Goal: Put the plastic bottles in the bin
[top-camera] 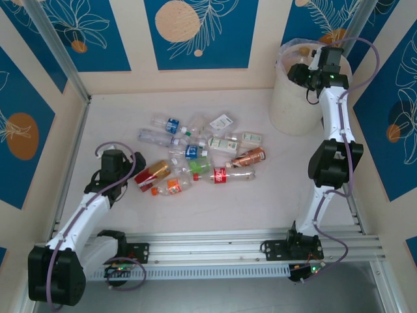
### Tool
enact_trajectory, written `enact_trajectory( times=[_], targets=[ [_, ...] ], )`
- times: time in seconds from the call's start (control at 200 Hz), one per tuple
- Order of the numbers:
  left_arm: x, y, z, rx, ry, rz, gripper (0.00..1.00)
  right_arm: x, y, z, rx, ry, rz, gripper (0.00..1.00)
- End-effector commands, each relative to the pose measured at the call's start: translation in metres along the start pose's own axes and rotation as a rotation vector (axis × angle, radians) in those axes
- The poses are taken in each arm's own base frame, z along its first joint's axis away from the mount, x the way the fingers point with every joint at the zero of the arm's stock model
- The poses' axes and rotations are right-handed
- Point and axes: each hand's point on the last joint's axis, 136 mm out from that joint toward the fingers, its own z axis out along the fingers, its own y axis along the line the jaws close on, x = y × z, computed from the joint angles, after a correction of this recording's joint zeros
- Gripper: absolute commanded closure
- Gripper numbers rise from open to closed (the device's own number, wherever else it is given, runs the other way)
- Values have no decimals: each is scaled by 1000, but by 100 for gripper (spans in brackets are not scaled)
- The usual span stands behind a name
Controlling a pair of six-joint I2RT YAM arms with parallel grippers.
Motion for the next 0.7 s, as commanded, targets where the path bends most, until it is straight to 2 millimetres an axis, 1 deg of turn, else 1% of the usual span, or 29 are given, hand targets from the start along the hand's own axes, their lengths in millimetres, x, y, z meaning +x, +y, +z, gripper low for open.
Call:
enact_trajectory(
  times=[0.0, 0.105, 0.18, 0.295, 0.425, 0.495, 0.555, 0.665, 0.695],
  targets=[
    [0, 9, 0, -28, -6, -22, 0, -3, 19, -25, -59, 17, 0, 46],
    [0, 9, -1, -27, -4, -19, 0, -4, 21, -25, -58, 21, 4, 31],
    [0, 11, -1, -36, -2, -1, 0, -7, 22, -28, -59, 11, -2, 29],
    [-3, 13, -3, -55, 11, 51, 0, -16, 26, -39, -56, -19, -8, 25],
    [1, 14, 1, -73, 67, 129, 0, -32, 39, -60, -83, -80, -29, 20],
    [4, 8, 7, -53, 112, 176, 0, -39, 46, -73, -101, -109, -41, 18],
    [9, 0, 11, -16, 152, 231, 0, -42, 53, -83, -118, -132, -51, 15],
    [13, -5, 15, 11, 178, 274, 0, -43, 64, -101, -157, -177, -72, 10],
    [13, -5, 15, 13, 171, 281, 0, -43, 67, -109, -169, -194, -81, 8]
  ],
)
